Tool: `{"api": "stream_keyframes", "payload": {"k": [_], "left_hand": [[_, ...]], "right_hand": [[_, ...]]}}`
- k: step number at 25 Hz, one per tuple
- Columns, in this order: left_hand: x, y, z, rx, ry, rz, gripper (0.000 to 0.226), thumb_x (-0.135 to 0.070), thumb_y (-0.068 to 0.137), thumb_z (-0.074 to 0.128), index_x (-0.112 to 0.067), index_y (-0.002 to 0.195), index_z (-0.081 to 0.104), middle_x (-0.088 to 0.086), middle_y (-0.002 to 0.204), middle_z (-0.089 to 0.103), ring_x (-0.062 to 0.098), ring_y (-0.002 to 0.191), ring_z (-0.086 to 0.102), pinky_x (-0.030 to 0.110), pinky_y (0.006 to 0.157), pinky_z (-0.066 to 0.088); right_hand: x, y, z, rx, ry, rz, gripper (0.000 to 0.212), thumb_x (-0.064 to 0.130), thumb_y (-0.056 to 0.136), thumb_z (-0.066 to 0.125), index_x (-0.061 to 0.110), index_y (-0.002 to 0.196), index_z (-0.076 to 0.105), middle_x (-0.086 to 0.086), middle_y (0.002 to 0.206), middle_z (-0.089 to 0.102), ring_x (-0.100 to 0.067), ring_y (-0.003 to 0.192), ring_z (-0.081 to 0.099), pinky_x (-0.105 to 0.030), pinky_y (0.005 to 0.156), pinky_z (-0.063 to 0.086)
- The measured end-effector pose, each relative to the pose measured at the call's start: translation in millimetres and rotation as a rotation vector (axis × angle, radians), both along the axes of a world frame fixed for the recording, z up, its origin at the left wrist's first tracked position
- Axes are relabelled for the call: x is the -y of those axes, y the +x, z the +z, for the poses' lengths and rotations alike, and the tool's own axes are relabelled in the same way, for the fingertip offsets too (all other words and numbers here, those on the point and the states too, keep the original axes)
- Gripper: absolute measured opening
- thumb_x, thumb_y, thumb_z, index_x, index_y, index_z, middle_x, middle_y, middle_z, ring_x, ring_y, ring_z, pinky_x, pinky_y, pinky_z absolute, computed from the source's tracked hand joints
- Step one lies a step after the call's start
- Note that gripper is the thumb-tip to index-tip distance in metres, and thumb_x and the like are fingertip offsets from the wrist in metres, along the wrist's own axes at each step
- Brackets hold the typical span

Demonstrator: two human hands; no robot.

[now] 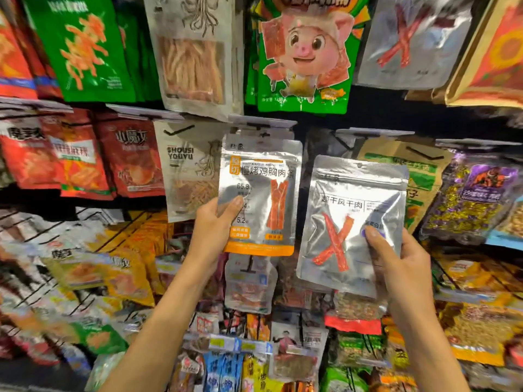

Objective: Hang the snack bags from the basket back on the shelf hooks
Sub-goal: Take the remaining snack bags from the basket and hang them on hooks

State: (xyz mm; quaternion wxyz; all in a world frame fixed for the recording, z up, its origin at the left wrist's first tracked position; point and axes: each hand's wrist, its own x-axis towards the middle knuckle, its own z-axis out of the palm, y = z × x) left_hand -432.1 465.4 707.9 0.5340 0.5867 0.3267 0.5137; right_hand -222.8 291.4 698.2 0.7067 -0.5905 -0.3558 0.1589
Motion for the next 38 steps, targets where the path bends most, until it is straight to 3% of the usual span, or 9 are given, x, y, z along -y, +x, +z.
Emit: {"api": "stream_keyframes", "payload": {"k": [5,9,12,14,18,24,28,33,38], "left_hand": [[-17.7,0.3,-0.4,0.037,-0.037,-0.031,0.027,-0.022,0.096,0.061,-0.013,0.121,0.067,-0.003,0.108,0.074,0.014,0.102,0.069,0.029,0.09,0.054],[-25.9,3.2,-4.2,0.056,-0.063,-0.056,0.035,-0.026,0.093,0.064,-0.012,0.126,0.064,-0.001,0.111,0.073,0.015,0.101,0.069,0.035,0.093,0.053],[-29.7,6.4,-7.2,0.056,-0.073,-0.063,0.033,-0.028,0.092,0.065,-0.014,0.122,0.067,-0.003,0.102,0.075,0.015,0.09,0.07,0.037,0.086,0.054],[-32.9,10.1,-9.1,0.042,-0.063,-0.067,0.03,-0.027,0.094,0.063,-0.014,0.12,0.068,-0.001,0.099,0.076,0.016,0.089,0.071,0.039,0.084,0.054],[-38.4,16.0,-11.3,0.02,-0.053,-0.061,0.021,-0.027,0.095,0.062,-0.017,0.112,0.07,-0.002,0.095,0.076,0.013,0.083,0.072,0.035,0.08,0.055],[-47.7,24.6,-10.0,0.028,-0.046,-0.048,0.035,-0.028,0.095,0.062,-0.007,0.123,0.065,0.0,0.111,0.07,0.015,0.096,0.069,0.038,0.092,0.05],[-47.2,24.3,-14.7,0.012,-0.016,-0.033,0.032,-0.028,0.095,0.062,-0.002,0.113,0.066,-0.009,0.085,0.072,0.012,0.084,0.067,0.038,0.088,0.05],[-42.8,20.5,-18.6,0.038,-0.036,-0.048,0.027,-0.03,0.093,0.063,-0.014,0.113,0.07,0.001,0.106,0.074,0.02,0.103,0.069,0.043,0.097,0.051],[-37.7,21.1,-16.1,0.063,-0.032,-0.057,0.014,-0.025,0.095,0.061,-0.023,0.105,0.07,-0.006,0.099,0.076,0.009,0.091,0.071,0.031,0.086,0.053]], "right_hand": [[-8.3,-11.7,3.1,0.03,0.019,-0.022,0.016,0.035,0.089,0.067,0.031,0.104,0.072,-0.01,0.097,0.074,-0.042,0.092,0.069,-0.064,0.08,0.055],[-16.2,-7.8,1.9,0.049,0.029,-0.01,0.015,0.03,0.093,0.065,0.028,0.106,0.071,0.0,0.103,0.075,-0.024,0.093,0.072,-0.052,0.08,0.059],[-20.6,-2.2,3.8,0.051,0.021,-0.01,0.01,0.029,0.094,0.064,0.025,0.1,0.071,0.011,0.077,0.071,-0.002,0.058,0.064,-0.023,0.049,0.051],[-22.3,2.1,7.0,0.054,0.014,-0.008,0.009,0.029,0.095,0.063,0.024,0.099,0.069,0.015,0.066,0.065,0.002,0.047,0.054,-0.013,0.044,0.04],[-30.0,8.6,7.6,0.068,0.005,0.002,0.015,0.035,0.094,0.064,0.027,0.104,0.071,-0.001,0.097,0.074,-0.016,0.074,0.067,-0.032,0.061,0.052],[-40.1,18.2,9.9,0.063,0.022,-0.012,0.013,0.035,0.093,0.065,0.031,0.105,0.071,0.007,0.096,0.075,-0.011,0.08,0.07,-0.039,0.07,0.052],[-42.3,21.1,11.8,0.061,0.024,-0.028,0.02,0.037,0.093,0.065,0.03,0.112,0.07,0.004,0.108,0.074,-0.022,0.099,0.071,-0.056,0.086,0.056],[-46.1,20.7,13.7,0.056,0.025,-0.024,0.018,0.032,0.094,0.065,0.029,0.111,0.07,0.003,0.105,0.075,-0.025,0.1,0.07,-0.052,0.085,0.057],[-48.3,20.2,16.4,0.043,0.02,-0.041,0.017,0.031,0.094,0.065,0.03,0.11,0.07,0.006,0.105,0.075,-0.016,0.099,0.07,-0.055,0.089,0.055]]}}
